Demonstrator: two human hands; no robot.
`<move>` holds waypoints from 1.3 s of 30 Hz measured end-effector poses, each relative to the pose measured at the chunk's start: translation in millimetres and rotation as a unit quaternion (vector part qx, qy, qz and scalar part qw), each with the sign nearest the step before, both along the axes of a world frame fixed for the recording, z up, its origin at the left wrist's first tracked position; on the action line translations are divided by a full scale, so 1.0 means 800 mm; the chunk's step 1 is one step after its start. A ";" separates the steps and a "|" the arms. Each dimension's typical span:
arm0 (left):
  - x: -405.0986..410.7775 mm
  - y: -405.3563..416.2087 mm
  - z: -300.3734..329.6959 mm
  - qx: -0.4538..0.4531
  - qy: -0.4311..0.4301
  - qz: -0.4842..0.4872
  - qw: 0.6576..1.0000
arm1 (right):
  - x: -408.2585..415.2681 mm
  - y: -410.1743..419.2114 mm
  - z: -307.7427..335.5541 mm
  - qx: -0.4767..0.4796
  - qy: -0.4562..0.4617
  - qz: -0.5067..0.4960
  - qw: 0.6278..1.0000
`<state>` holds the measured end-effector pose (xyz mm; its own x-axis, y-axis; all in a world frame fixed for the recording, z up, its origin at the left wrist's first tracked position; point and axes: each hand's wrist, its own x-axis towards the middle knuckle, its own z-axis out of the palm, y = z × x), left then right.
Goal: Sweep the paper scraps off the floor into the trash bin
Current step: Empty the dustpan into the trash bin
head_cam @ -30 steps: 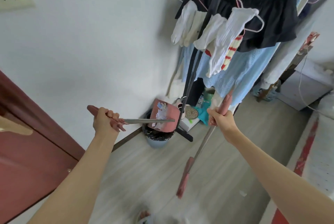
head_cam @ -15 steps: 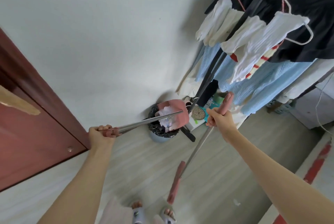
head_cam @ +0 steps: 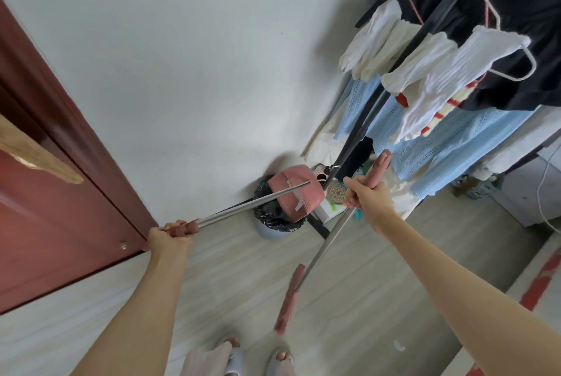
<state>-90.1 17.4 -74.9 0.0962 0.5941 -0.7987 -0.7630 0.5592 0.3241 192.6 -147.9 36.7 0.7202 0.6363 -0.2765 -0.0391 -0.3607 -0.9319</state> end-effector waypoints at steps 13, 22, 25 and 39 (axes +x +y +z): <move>-0.024 -0.029 -0.002 -0.019 0.018 0.020 0.999 | -0.017 0.002 -0.002 -0.018 -0.018 0.010 1.000; -0.013 -0.006 -0.001 -0.020 0.037 -0.066 0.997 | -0.028 0.003 -0.016 -0.031 -0.016 0.016 0.999; -0.012 -0.001 0.001 -0.041 0.055 -0.130 0.989 | -0.029 0.002 -0.023 -0.039 -0.010 0.019 0.999; 0.005 -0.012 0.014 -0.088 0.055 -0.090 0.991 | -0.014 -0.001 -0.024 -0.035 0.009 0.003 0.999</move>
<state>-86.0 7.5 -64.1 0.0949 0.4263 -0.8996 -0.6110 0.7384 0.2855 181.2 -149.0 17.4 0.7111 0.6187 -0.3341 -0.0535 -0.4261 -0.9031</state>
